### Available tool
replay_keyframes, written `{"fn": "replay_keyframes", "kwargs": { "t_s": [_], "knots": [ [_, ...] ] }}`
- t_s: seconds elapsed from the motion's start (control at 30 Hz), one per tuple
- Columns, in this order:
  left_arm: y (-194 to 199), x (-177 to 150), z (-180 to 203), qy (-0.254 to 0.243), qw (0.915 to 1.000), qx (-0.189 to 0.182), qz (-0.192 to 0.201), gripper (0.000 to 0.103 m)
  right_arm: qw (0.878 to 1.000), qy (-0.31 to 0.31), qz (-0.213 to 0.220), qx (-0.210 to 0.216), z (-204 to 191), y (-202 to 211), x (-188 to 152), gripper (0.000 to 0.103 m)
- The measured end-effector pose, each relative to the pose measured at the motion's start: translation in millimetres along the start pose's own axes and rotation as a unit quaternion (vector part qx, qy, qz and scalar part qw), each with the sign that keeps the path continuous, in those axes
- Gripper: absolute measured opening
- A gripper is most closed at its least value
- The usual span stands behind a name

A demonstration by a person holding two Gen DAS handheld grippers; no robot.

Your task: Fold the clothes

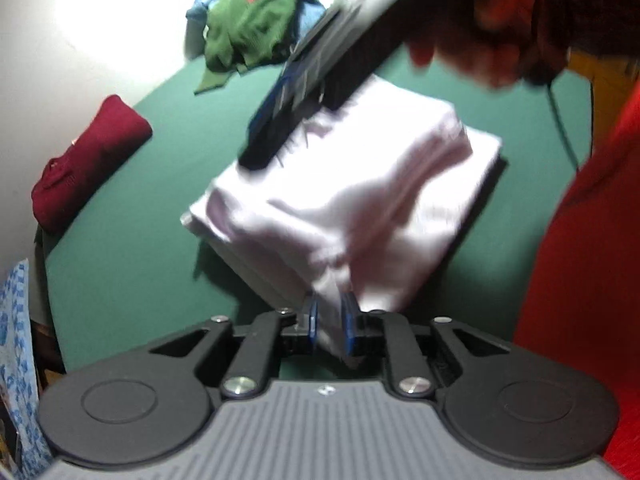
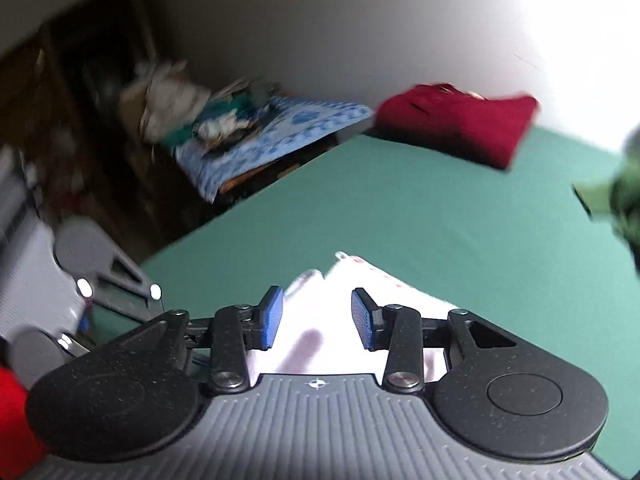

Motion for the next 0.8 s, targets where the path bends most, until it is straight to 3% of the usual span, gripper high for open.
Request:
{"fn": "replay_keyframes", "kwargs": {
  "t_s": [0.1,0.27,0.33,0.43,0.53,0.63,0.7,0.8],
  "knots": [
    [2.5,8.0,-10.4,0.019,0.9997,-0.005,0.017,0.034,1.000,0.016,-0.021,0.000,-1.3,-25.3,17.8,0.041],
    [-7.7,7.6,-9.6,0.038,0.9990,-0.004,0.021,0.030,0.994,0.024,-0.102,-0.005,7.0,-52.8,27.6,0.038],
    [-12.3,6.8,-8.2,0.044,0.9988,-0.004,0.022,0.016,0.992,0.024,-0.123,-0.008,9.1,-54.1,30.1,0.002],
    [-19.2,5.6,-6.0,0.054,0.9983,-0.004,0.022,0.012,0.992,-0.001,-0.123,-0.003,16.8,-39.0,28.6,0.002],
    [-26.0,4.3,-3.8,0.064,0.9977,-0.003,0.023,0.010,0.990,-0.087,-0.109,0.009,36.7,-20.4,22.3,0.002],
    [-27.6,3.1,2.2,0.055,0.9983,-0.001,0.019,0.010,0.978,-0.176,-0.111,0.006,60.7,-11.7,5.6,0.005],
    [-28.8,3.3,3.0,0.048,0.9987,-0.001,0.016,0.010,0.978,-0.179,-0.106,-0.024,67.7,-7.8,-6.8,0.007],
    [-27.4,5.7,3.8,0.034,0.9993,0.005,0.011,0.010,0.982,-0.178,-0.063,0.000,64.3,9.1,-6.3,0.012]
  ]
}}
Point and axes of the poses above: each gripper's, at about its wrist camera, not at the fingertips, and y roughly against the way its jaws point, z to its right, x to its top, the point moved 4 cm from there along -y, roughly the way its jaws point, and after that the axes turned 10 degrees about -y, right-handed, at the moved point
